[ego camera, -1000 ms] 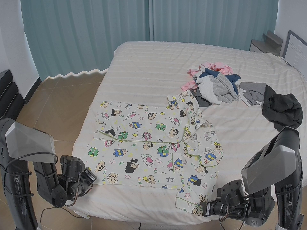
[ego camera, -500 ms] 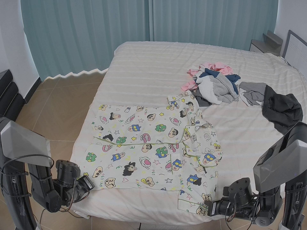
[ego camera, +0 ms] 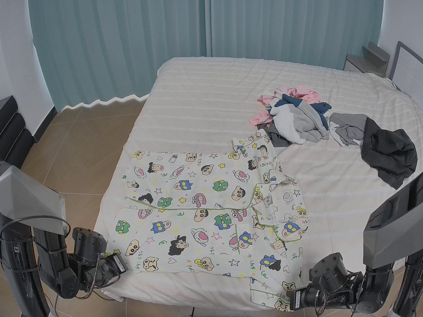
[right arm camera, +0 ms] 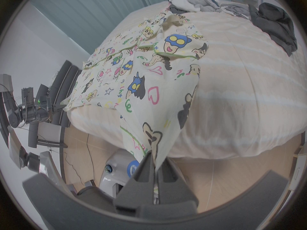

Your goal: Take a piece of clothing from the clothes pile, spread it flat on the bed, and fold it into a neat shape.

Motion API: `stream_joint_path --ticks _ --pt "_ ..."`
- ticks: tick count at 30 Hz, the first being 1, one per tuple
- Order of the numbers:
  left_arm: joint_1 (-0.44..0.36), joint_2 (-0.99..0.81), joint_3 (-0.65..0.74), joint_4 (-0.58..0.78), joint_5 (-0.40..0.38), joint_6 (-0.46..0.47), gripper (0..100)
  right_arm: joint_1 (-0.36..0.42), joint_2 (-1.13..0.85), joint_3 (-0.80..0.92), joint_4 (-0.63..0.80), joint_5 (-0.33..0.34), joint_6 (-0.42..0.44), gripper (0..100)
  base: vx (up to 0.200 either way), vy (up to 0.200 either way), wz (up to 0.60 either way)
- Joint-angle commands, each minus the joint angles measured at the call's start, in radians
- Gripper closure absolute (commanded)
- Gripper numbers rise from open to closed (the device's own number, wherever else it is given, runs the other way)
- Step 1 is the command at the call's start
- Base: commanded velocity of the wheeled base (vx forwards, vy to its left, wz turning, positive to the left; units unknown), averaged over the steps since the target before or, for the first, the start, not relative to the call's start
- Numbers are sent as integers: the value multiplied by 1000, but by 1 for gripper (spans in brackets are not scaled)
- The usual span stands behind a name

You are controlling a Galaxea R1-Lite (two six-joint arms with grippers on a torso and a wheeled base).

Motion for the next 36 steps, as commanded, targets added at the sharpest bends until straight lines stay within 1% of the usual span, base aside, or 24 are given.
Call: stream_joint_path --ticks 1,3,7,11,13,15,19,22,24,25,26,29,31,32,33,34,36 --pt "-1 -2 40 0 -6 29 100 54 -69 18 46 0 21 100 0 0 0" --pt "-1 -2 56 0 -6 45 100 86 -97 18 95 -4 44 100 0 0 0" --pt "-1 -4 71 0 -6 49 100 95 -129 18 144 -4 58 100 0 0 0" --pt "-1 -5 80 10 -30 49 100 97 -187 18 238 -3 75 100 0 0 0" --pt "-1 -5 80 10 -30 49 100 97 -187 18 238 -3 75 100 0 0 0" --pt "-1 -18 77 -2 -32 50 100 94 -209 18 250 -3 96 100 0 0 0" --pt "-1 -71 46 -22 -52 41 100 80 -241 18 198 7 133 100 0 0 0" --pt "2 -111 13 -23 -55 32 100 40 -242 18 124 5 132 100 0 0 0" --pt "1 -125 -20 -22 -55 16 100 -5 -235 16 63 7 127 100 0 0 0" --pt "1 -125 -20 -22 -55 16 100 -5 -235 16 63 7 127 100 0 0 0" --pt "7 -120 -61 -20 -53 9 100 -41 -222 10 12 14 118 100 0 0 0" --pt "21 -114 -128 -14 -50 9 100 -98 -189 -4 -32 42 95 100 0 0 0" --pt "25 -113 -158 -8 -52 9 100 -120 -178 -18 -52 48 90 100 0 0 0" --pt "32 -105 -190 6 -50 9 100 -143 -169 -33 -71 49 87 100 0 0 0" --pt "33 -104 -194 7 -50 9 100 -144 -167 -36 -72 49 87 100 0 0 0" --pt "38 -90 -247 53 -50 9 100 -169 -152 -62 -81 51 73 100 0 0 0" --pt "45 -76 -313 125 -50 9 100 -186 -132 -94 -83 51 53 100 0 0 0"
